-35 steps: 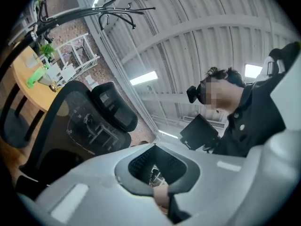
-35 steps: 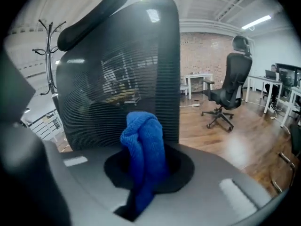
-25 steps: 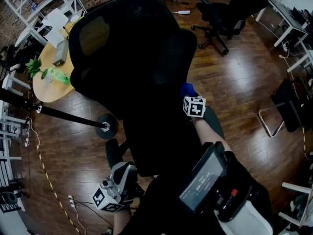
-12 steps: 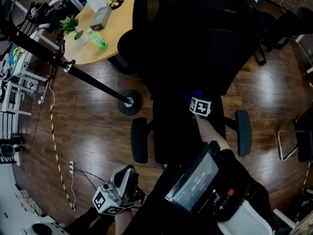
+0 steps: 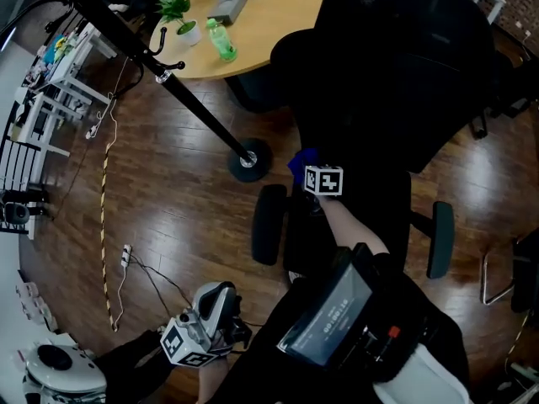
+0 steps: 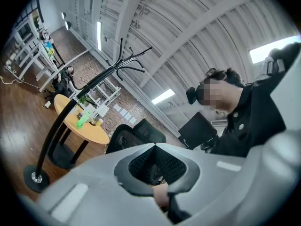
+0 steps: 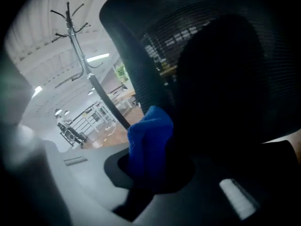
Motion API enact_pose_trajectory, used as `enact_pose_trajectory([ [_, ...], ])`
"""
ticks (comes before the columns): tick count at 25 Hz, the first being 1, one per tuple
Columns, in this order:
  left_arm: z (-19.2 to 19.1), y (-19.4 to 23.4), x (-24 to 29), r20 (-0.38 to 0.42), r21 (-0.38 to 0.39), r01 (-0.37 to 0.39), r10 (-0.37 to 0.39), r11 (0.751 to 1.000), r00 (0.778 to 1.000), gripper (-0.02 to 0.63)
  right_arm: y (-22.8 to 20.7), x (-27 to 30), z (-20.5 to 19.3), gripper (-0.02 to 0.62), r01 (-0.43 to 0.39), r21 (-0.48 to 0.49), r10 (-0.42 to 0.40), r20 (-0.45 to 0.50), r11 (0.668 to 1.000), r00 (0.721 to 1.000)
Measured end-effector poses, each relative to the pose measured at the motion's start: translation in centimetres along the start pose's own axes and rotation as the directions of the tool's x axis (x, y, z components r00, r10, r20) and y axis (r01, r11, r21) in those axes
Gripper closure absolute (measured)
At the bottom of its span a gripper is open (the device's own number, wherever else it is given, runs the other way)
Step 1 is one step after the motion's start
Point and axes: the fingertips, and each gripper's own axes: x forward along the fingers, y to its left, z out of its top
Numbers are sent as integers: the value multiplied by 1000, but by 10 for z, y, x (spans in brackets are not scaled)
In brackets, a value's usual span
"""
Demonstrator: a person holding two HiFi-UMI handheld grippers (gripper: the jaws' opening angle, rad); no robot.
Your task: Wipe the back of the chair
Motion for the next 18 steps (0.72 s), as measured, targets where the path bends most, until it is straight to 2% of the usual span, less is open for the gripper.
enact_pose_trajectory([
  [3, 5, 0, -2, 10, -5, 23, -23, 1000, 1000, 603, 26, -10, 15, 565, -69, -6, 70, 46, 998, 997],
  [6, 8, -1, 5, 22, -11, 84, -83, 996, 996, 603, 46, -49, 33, 565, -156, -24, 158, 124, 987, 980],
  [11, 8, -6, 30, 24, -35, 229, -228, 973, 973, 603, 92, -163, 63, 565, -288, -174, 326, 265, 942, 907],
  [14, 0, -20, 57, 16, -55, 336, -336, 940, 942, 603, 110, -247, 81, 565, -326, -246, 396, 345, 913, 851],
  [18, -11, -41, 95, 1, -74, 485, -486, 871, 874, 603, 114, -352, 93, 565, -335, -287, 437, 472, 897, 766],
])
